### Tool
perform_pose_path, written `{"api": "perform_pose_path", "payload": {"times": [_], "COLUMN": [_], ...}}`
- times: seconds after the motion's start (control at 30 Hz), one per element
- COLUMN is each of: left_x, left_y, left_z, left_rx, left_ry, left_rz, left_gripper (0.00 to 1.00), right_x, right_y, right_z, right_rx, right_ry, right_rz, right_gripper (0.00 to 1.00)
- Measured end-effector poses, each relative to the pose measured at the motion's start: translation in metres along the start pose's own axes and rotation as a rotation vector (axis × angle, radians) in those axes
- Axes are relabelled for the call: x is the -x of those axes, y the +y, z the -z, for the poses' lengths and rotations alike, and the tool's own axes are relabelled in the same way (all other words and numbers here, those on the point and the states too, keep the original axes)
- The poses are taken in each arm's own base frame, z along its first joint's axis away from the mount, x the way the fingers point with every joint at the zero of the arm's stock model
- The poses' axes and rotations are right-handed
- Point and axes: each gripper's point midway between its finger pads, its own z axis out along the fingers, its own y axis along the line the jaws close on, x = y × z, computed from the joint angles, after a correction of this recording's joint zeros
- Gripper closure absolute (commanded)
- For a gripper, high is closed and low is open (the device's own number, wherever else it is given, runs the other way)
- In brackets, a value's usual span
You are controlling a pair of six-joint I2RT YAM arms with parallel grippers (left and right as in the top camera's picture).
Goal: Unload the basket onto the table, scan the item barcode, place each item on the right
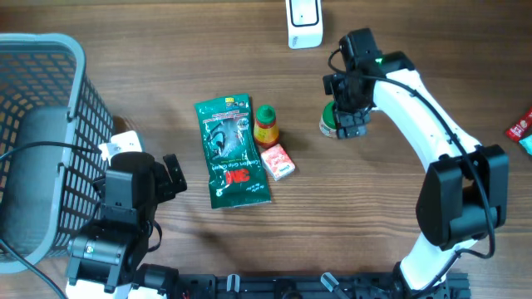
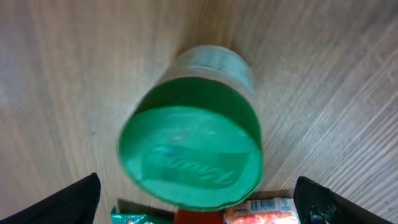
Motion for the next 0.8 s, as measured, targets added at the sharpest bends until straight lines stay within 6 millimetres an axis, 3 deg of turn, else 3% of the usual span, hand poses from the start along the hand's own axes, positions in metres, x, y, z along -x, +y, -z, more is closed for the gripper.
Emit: {"api": "perform_pose_path", "payload": {"times": [0.07, 0.23, 0.3, 0.37, 0.47, 0.53, 0.6, 0.63, 0.73, 0.8], "left_x": [0.0, 0.0, 0.0, 0.0, 0.0, 0.0, 0.0, 0.0, 0.0, 0.0], "left_y": [0.0, 0.0, 0.0, 0.0, 0.0, 0.0, 0.0, 0.0, 0.0, 0.0], "left_z": [0.0, 0.0, 0.0, 0.0, 0.0, 0.0, 0.0, 0.0, 0.0, 0.0], "left_rx": [0.0, 0.0, 0.0, 0.0, 0.0, 0.0, 0.0, 0.0, 0.0, 0.0], "left_ry": [0.0, 0.0, 0.0, 0.0, 0.0, 0.0, 0.0, 0.0, 0.0, 0.0], "left_rz": [0.0, 0.0, 0.0, 0.0, 0.0, 0.0, 0.0, 0.0, 0.0, 0.0], "left_gripper": [0.0, 0.0, 0.0, 0.0, 0.0, 0.0, 0.0, 0.0, 0.0, 0.0], "right_x": [0.0, 0.005, 0.005, 0.006, 0.008, 0.008, 0.009, 0.008, 0.004, 0.002], "right_y": [-0.002, -0.003, -0.003, -0.003, 0.003, -0.003, -0.013, -0.012, -0.009, 0.0], "right_z": [-0.006, -0.014, -0.014, -0.014, -0.012, -0.011, -0.01, -0.01, -0.003, 0.015], "right_rx": [-0.016, -0.031, -0.032, -0.031, -0.014, -0.043, -0.079, -0.075, -0.067, -0.061], "right_ry": [0.002, -0.017, -0.021, -0.023, -0.026, -0.007, 0.021, 0.029, 0.044, 0.044], "right_rz": [-0.03, 0.015, 0.07, 0.165, 0.55, 0.83, 1.058, 1.125, 1.197, 1.185], "right_gripper": [0.27, 0.42, 0.42, 0.38, 0.29, 0.26, 0.09, 0.0, 0.0, 0.0]}}
